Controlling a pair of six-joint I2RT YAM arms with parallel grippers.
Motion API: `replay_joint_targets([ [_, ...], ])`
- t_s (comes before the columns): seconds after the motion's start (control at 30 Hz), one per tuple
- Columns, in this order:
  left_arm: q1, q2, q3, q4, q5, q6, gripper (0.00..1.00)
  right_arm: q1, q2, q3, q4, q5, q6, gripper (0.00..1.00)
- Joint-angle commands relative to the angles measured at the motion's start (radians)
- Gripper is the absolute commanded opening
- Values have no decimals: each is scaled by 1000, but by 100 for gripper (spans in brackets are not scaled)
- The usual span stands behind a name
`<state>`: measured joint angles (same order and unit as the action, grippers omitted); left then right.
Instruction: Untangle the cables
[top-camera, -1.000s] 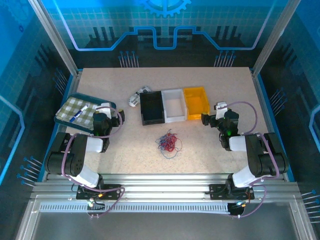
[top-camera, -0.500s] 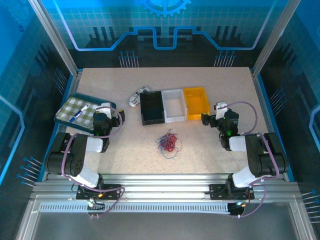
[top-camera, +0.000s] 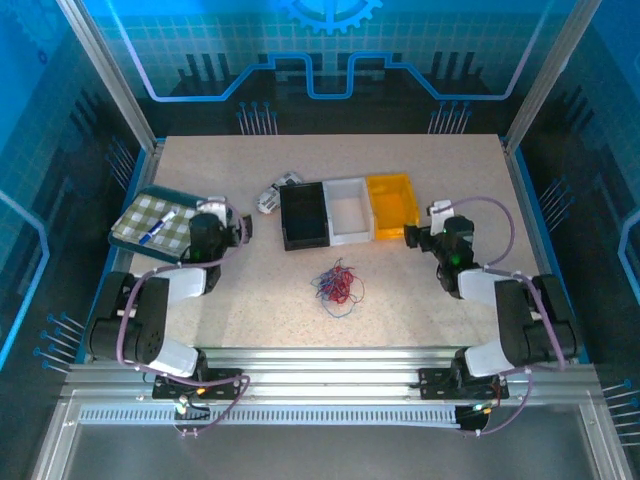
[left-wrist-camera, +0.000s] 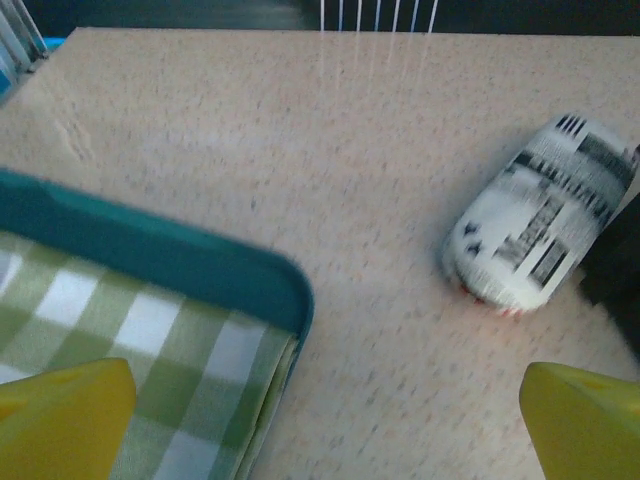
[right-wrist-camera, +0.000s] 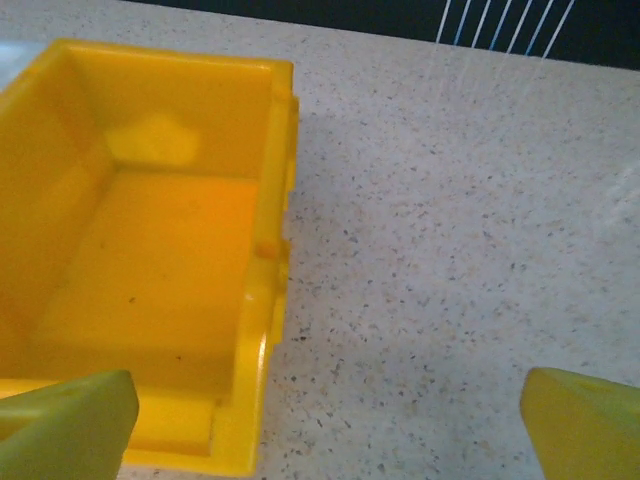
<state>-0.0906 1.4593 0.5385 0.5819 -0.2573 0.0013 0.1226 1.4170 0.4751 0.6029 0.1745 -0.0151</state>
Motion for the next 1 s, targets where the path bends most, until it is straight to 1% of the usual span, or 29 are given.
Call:
replay_joint_targets([
  [0.0, -68, -72, 163, -288, -86, 0, 99, 88, -142, 130, -263, 159, -7, 88],
  [0.03, -102, -68, 193, -321, -119, -13, 99, 130, -168, 153, -313, 192, 1, 87],
  [0.1, -173, -52, 222, -317, -188, -47, 99, 237, -196, 188, -400, 242, 19, 87],
  [0.17, -250, -28, 252, -328, -207, -117, 100, 368, -188, 225, -470, 265, 31, 88],
  [0.27, -329, 17, 315, -396, -179, -262, 99, 549, -117, 289, -543, 239, 56, 89],
  [0.33, -363, 48, 356, -453, -177, -354, 99, 639, -48, 335, -575, 204, 52, 90],
  [0.37, -376, 64, 374, -481, -176, -400, 100, 683, -14, 362, -584, 207, 42, 91],
  [0.43, -396, 83, 392, -513, -168, -454, 100, 734, 49, 396, -597, 190, 41, 92],
  [0.5, -409, 96, 400, -544, -172, -484, 100, 749, 91, 430, -603, 151, 60, 92],
  [0.63, -415, 104, 403, -639, -185, -539, 99, 749, 138, 465, -617, 94, 96, 93],
  [0.73, -427, 97, 409, -703, -186, -531, 99, 739, 145, 466, -604, 100, 109, 93],
  [0.8, -442, 90, 418, -740, -194, -509, 99, 712, 138, 454, -586, 107, 147, 94],
  [0.87, -452, 81, 422, -762, -198, -492, 99, 667, 130, 457, -598, 115, 224, 93],
  [0.97, -455, 67, 422, -762, -169, -485, 99, 598, 111, 466, -621, 79, 315, 92],
])
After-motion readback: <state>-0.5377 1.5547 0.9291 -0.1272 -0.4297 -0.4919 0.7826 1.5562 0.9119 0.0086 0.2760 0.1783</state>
